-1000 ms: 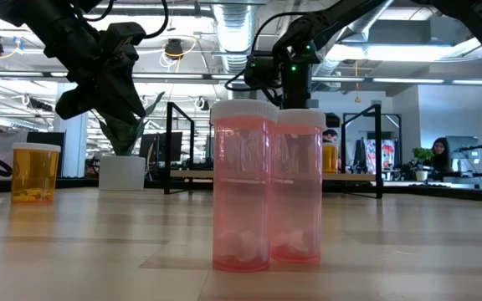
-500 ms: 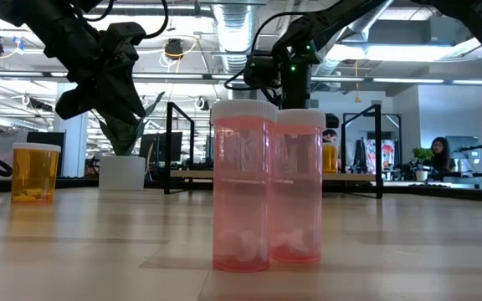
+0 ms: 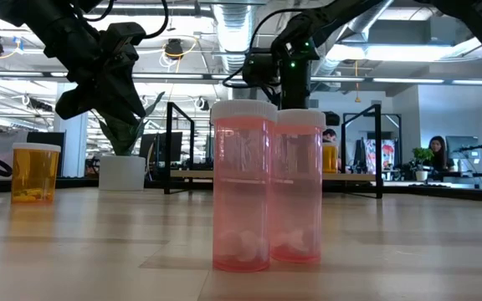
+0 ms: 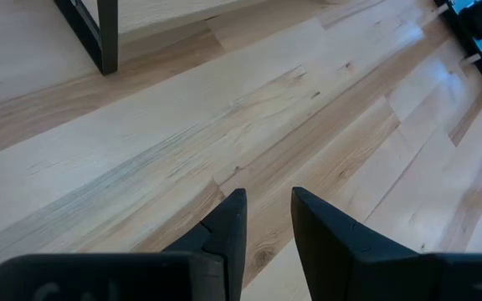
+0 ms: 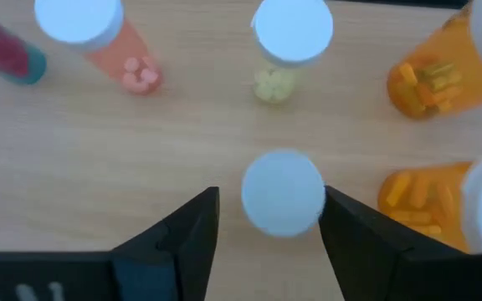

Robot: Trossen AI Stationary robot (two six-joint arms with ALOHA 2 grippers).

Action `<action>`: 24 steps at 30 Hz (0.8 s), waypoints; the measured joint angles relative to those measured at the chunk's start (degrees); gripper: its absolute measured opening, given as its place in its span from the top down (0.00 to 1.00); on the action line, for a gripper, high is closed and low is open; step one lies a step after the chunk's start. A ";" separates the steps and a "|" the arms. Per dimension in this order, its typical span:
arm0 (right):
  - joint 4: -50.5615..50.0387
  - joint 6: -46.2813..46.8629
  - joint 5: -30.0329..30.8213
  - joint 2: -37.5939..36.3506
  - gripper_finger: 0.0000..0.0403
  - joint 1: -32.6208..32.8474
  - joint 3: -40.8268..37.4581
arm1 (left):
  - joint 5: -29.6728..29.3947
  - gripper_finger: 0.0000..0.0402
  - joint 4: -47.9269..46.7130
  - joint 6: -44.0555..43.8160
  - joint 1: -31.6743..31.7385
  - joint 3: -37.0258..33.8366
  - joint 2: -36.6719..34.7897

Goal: Pick and place medicine bottles onto shelf by color
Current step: Put the yellow pill bottle on the shelf

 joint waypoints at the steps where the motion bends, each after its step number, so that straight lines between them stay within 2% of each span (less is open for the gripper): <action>1: -0.55 0.37 -0.05 -0.03 0.44 0.24 0.40 | 0.00 0.79 0.00 0.00 -0.01 0.00 -0.01; 10: -9.22 4.54 -0.42 -0.09 0.45 2.34 4.88 | -0.01 0.79 0.00 0.00 0.01 -0.02 -0.01; 16: -18.28 8.69 -4.61 -1.90 0.45 4.89 9.63 | -0.01 0.79 0.00 0.00 -0.01 -0.02 -0.01; 24: -24.37 15.42 -5.00 -5.46 0.55 12.27 9.93 | 0.01 0.79 0.00 0.00 0.01 -0.02 -0.01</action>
